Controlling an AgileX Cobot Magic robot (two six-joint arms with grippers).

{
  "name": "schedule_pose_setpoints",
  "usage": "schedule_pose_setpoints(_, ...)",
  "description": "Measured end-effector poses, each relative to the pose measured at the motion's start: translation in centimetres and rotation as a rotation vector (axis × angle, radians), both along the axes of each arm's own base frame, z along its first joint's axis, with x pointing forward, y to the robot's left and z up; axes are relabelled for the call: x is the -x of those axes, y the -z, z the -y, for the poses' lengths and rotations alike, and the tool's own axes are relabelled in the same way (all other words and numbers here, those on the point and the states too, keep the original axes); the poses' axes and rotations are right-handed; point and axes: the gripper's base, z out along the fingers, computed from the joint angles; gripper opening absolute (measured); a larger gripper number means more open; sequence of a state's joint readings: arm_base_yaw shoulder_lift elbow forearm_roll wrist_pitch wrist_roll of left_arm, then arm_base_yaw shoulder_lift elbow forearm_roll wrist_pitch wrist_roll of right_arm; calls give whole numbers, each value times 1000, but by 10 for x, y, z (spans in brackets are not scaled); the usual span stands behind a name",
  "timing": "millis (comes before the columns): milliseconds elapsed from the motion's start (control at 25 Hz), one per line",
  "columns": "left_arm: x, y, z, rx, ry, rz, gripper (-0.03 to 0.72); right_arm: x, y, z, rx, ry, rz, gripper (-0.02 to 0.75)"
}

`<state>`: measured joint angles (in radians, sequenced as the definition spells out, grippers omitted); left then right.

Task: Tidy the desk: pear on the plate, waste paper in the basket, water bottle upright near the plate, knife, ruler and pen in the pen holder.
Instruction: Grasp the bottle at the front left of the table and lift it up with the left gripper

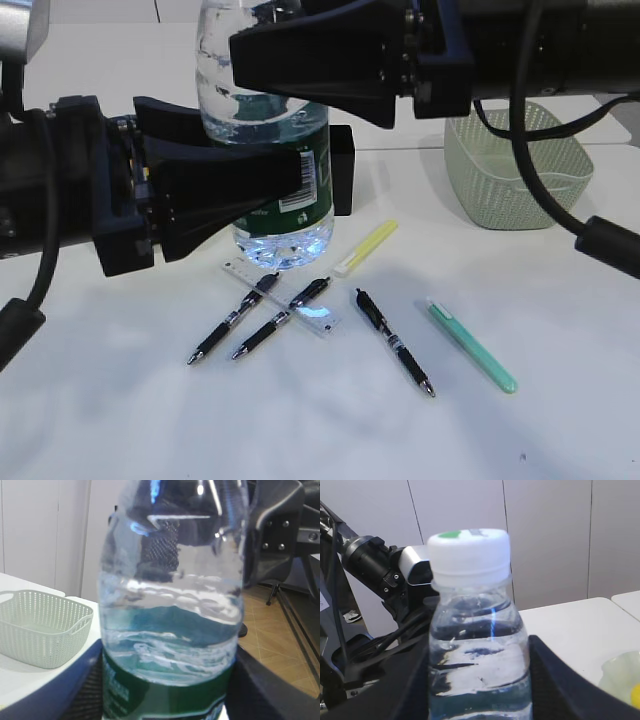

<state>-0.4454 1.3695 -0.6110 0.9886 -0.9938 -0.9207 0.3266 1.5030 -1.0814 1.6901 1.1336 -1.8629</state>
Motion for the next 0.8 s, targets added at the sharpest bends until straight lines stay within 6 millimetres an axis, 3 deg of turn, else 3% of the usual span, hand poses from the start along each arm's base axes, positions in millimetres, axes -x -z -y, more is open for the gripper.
schedule_pose_setpoints(400, -3, 0, -1, -11, -39, 45, 435, -3, -1, 0, -7, 37, -11, 522)
schedule_pose_setpoints(640, -11, 1, -6, -23, -103, 64, 433, -8, -1, 1, -6, 85, -26, 537)
schedule_pose_setpoints(800, -21, 1, -20, -26, -176, 64, 433, -9, 4, 1, 54, 97, -47, 537)
